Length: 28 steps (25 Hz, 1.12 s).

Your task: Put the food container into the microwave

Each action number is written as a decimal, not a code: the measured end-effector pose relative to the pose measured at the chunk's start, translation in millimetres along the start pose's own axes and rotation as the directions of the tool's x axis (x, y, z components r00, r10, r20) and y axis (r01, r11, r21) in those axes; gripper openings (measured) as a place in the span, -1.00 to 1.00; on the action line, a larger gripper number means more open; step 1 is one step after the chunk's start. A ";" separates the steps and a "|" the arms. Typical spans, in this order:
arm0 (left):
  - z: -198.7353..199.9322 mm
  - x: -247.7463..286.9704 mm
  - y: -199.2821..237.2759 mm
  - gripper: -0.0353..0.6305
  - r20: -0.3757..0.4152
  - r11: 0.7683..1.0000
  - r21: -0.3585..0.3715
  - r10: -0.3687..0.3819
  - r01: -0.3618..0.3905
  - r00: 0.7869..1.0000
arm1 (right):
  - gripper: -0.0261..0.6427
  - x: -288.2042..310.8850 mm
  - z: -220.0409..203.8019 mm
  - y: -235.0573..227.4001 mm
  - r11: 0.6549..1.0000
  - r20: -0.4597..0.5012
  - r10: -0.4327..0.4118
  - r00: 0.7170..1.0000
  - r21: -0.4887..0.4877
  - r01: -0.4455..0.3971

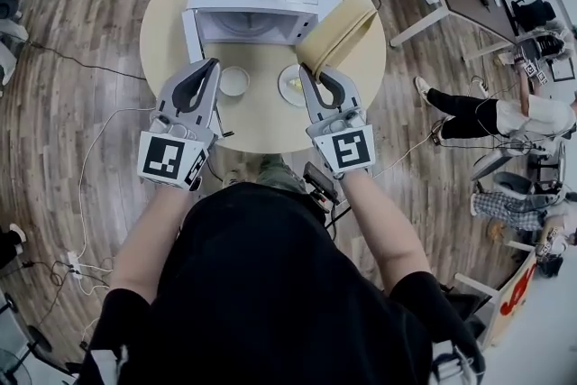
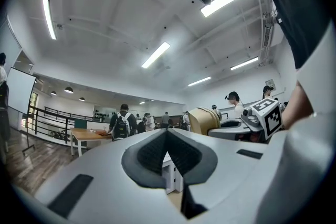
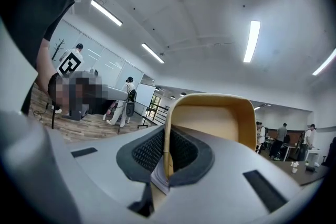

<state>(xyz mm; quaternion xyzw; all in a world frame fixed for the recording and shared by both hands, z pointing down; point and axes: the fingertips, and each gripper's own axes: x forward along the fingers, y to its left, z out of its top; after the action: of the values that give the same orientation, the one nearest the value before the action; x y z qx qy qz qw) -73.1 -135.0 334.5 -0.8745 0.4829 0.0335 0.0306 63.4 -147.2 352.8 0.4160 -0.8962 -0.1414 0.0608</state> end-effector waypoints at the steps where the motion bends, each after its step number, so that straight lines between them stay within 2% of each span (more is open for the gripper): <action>1: -1.5 1.9 -0.5 -0.84 -0.002 1.000 -0.001 0.000 0.000 1.000 | -0.85 3.0 -1.2 -0.2 1.000 0.000 0.010 1.000 -0.013 -0.010; 14: -10.9 19.1 10.3 -0.84 -0.013 0.998 -0.031 0.051 -0.052 0.999 | -0.85 32.9 -29.3 -7.8 0.994 -0.080 0.100 0.992 -0.038 -0.103; 28: -25.3 24.0 24.2 -0.84 -0.038 0.994 -0.042 0.100 -0.102 0.994 | -0.85 65.6 -56.8 10.7 0.970 -0.149 0.220 0.964 -0.075 -0.233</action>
<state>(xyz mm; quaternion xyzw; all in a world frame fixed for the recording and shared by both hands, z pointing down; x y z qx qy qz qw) -80.1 -170.2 357.0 -0.8499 0.5261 0.0300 0.0009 26.2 -202.2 409.6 0.3164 -0.9241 -0.1450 0.1579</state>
